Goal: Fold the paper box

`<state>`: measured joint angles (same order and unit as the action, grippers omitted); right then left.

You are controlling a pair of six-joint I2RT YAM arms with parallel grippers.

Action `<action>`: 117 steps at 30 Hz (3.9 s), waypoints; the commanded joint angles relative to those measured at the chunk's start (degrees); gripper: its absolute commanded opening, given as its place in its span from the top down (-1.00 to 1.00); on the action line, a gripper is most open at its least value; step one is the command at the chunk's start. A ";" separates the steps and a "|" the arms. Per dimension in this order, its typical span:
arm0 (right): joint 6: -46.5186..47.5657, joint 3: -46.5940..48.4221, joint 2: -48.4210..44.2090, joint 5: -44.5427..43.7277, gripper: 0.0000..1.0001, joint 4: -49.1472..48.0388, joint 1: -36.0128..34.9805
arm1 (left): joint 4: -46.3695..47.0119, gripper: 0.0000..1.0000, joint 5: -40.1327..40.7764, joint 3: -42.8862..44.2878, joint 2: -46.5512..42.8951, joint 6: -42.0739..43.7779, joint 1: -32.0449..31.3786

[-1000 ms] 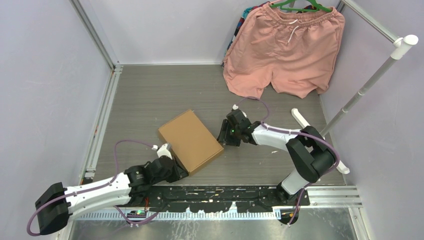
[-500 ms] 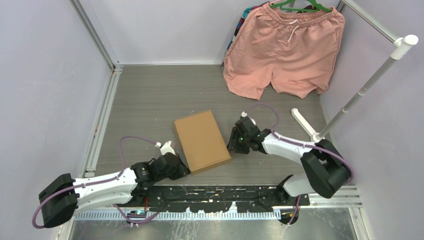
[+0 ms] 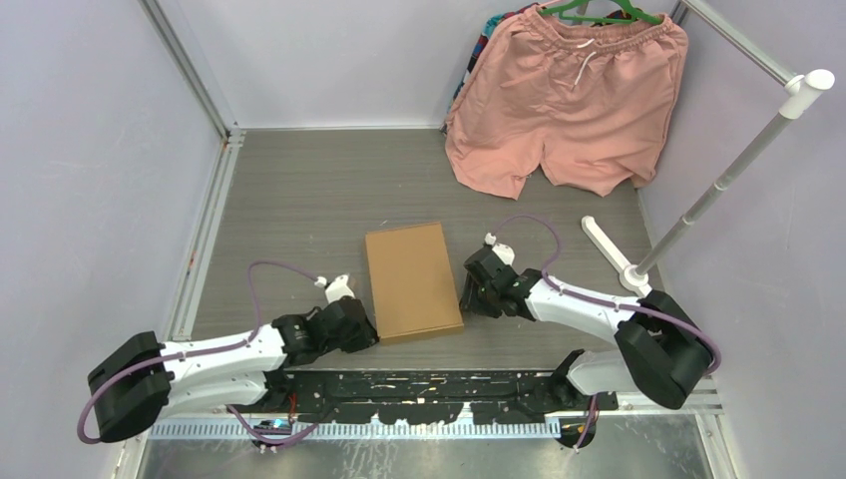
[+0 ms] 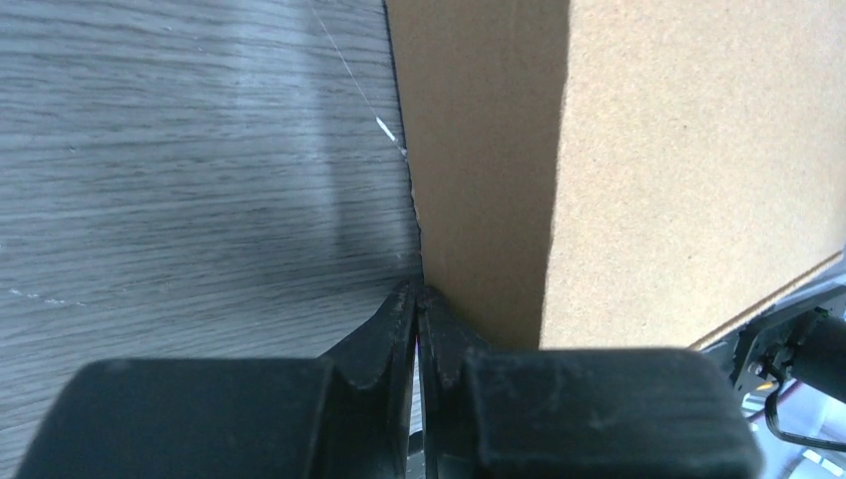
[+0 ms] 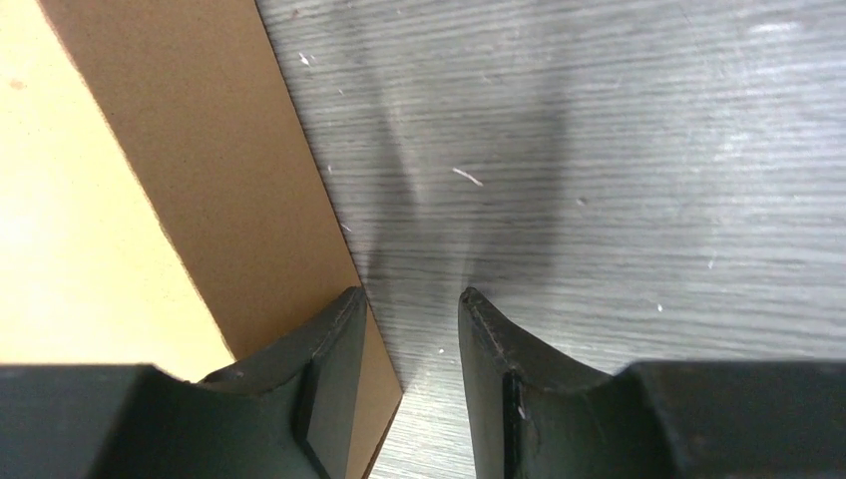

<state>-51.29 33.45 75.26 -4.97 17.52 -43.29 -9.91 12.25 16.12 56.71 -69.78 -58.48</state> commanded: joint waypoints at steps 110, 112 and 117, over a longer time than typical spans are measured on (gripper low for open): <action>20.63 52.75 42.96 19.91 -0.05 15.54 19.71 | 8.19 1.00 -19.25 38.92 43.51 30.58 43.12; 20.48 53.01 43.25 19.83 -0.05 15.54 19.36 | 8.28 1.00 -19.43 39.04 43.89 30.66 43.18; 20.31 53.66 43.96 19.65 -0.05 15.57 18.49 | 8.88 1.00 -20.38 39.23 44.47 30.62 43.13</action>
<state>-30.65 84.77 118.30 13.96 33.12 -23.11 -3.77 -6.04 53.45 100.31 -39.90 -15.20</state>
